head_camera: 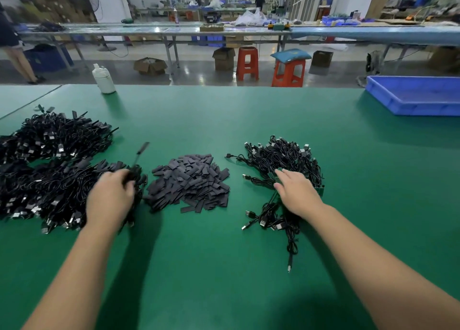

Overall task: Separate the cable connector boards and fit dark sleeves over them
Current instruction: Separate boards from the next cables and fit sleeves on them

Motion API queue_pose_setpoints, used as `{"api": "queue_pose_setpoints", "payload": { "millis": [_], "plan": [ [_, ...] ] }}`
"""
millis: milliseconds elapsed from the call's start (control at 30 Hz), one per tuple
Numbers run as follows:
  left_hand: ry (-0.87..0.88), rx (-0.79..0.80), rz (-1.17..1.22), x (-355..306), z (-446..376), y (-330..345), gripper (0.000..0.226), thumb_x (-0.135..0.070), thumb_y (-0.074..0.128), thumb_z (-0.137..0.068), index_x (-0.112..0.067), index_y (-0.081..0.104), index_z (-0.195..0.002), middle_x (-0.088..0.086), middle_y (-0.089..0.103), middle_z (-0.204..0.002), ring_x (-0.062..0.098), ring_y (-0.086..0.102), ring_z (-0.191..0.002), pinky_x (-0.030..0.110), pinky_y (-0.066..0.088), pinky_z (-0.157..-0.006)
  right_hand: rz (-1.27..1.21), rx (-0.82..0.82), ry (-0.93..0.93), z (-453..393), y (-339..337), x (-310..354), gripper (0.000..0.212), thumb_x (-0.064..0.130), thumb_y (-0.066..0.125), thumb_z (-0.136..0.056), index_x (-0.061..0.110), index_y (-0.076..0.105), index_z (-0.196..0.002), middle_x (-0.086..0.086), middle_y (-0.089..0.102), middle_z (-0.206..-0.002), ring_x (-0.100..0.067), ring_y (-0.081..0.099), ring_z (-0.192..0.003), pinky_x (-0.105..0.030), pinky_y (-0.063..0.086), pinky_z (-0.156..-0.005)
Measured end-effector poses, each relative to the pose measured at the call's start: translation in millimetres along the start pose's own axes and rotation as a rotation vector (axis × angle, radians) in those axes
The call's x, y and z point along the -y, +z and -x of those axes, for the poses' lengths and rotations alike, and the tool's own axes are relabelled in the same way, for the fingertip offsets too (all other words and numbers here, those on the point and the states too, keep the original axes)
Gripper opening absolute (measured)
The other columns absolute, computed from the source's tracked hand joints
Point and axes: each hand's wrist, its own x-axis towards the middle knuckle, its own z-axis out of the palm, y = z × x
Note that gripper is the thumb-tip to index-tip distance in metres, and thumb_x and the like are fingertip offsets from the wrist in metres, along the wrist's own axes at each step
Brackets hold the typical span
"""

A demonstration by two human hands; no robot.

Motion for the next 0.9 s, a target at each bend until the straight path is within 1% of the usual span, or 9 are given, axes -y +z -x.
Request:
{"api": "queue_pose_setpoints", "payload": {
  "millis": [133, 233, 300, 367, 500, 600, 700, 833, 900],
  "plan": [
    [-0.131, 0.116, -0.220, 32, -23, 5, 0.041, -0.043, 0.060, -0.093, -0.019, 0.062, -0.127, 0.014, 0.068, -0.106, 0.037, 0.061, -0.096, 0.040, 0.052, -0.065, 0.089, 0.220, 0.050, -6, 10, -15, 0.056, 0.046, 0.018, -0.106, 0.024, 0.013, -0.158, -0.007, 0.014, -0.165, -0.028, 0.008, -0.152, -0.046, 0.013, -0.121],
    [-0.063, 0.125, -0.323, 37, -25, 10, 0.036, -0.047, 0.055, -0.095, -0.019, 0.073, -0.111, 0.014, 0.068, -0.103, 0.038, 0.054, -0.102, 0.041, 0.050, -0.070, 0.073, 0.137, 0.080, -12, 9, -14, 0.052, 0.044, 0.023, -0.106, 0.019, 0.034, -0.151, -0.011, 0.034, -0.156, -0.031, 0.026, -0.144, -0.046, 0.025, -0.116],
    [-0.013, 0.108, -0.404, 34, -24, 12, 0.033, -0.043, 0.056, -0.095, -0.018, 0.075, -0.103, 0.014, 0.067, -0.104, 0.038, 0.053, -0.099, 0.040, 0.048, -0.073, 0.072, 0.083, 0.105, -17, 4, -15, 0.046, 0.041, 0.030, -0.106, 0.013, 0.045, -0.139, -0.013, 0.047, -0.142, -0.032, 0.038, -0.133, -0.045, 0.035, -0.107],
    [-0.023, 0.144, -0.419, 28, -25, 13, 0.031, -0.043, 0.057, -0.094, -0.018, 0.075, -0.097, 0.013, 0.066, -0.101, 0.035, 0.057, -0.093, 0.039, 0.050, -0.072, 0.082, 0.106, 0.114, -19, 0, -15, 0.042, 0.039, 0.034, -0.105, 0.011, 0.047, -0.134, -0.012, 0.052, -0.137, -0.031, 0.040, -0.130, -0.044, 0.038, -0.104],
    [-0.099, 0.298, -0.346, 18, -24, 14, 0.025, -0.038, 0.063, -0.092, -0.016, 0.068, -0.083, 0.004, 0.062, -0.074, 0.025, 0.059, -0.066, 0.032, 0.052, -0.060, 0.125, -0.014, 0.085, -20, 1, -16, 0.040, 0.035, 0.047, -0.102, 0.015, 0.049, -0.137, -0.009, 0.056, -0.132, -0.028, 0.045, -0.125, -0.041, 0.039, -0.104],
    [-0.120, 0.321, -0.377, 9, -21, 18, 0.020, -0.034, 0.063, -0.092, -0.015, 0.059, -0.086, 0.003, 0.059, -0.071, 0.023, 0.056, -0.064, 0.028, 0.045, -0.055, 0.106, -0.121, 0.087, -17, -1, -17, 0.042, 0.037, 0.056, -0.097, 0.019, 0.052, -0.136, -0.006, 0.054, -0.126, -0.026, 0.045, -0.120, -0.039, 0.039, -0.102],
    [-0.149, 0.331, -0.430, 4, -22, 22, 0.021, -0.028, 0.061, -0.092, -0.015, 0.054, -0.077, 0.004, 0.059, -0.068, 0.021, 0.054, -0.059, 0.024, 0.036, -0.050, -0.016, -0.120, 0.098, -15, -5, -19, 0.040, 0.034, 0.061, -0.095, 0.022, 0.055, -0.133, -0.006, 0.052, -0.123, -0.025, 0.049, -0.113, -0.039, 0.041, -0.099],
    [-0.197, 0.339, -0.444, 6, -23, 26, 0.020, -0.020, 0.060, -0.091, -0.013, 0.055, -0.073, 0.005, 0.060, -0.066, 0.022, 0.055, -0.057, 0.023, 0.038, -0.051, -0.123, -0.115, 0.119, -12, -12, -19, 0.034, 0.037, 0.056, -0.098, 0.022, 0.058, -0.128, -0.005, 0.054, -0.123, -0.026, 0.055, -0.103, -0.041, 0.042, -0.097],
    [-0.212, 0.330, -0.431, 9, -24, 29, 0.014, -0.018, 0.057, -0.092, -0.014, 0.056, -0.078, 0.005, 0.059, -0.070, 0.022, 0.054, -0.059, 0.024, 0.040, -0.053, -0.160, -0.125, 0.114, -10, -14, -19, 0.031, 0.038, 0.055, -0.099, 0.020, 0.061, -0.123, -0.004, 0.063, -0.114, -0.023, 0.058, -0.094, -0.042, 0.044, -0.097]
  ]
}}
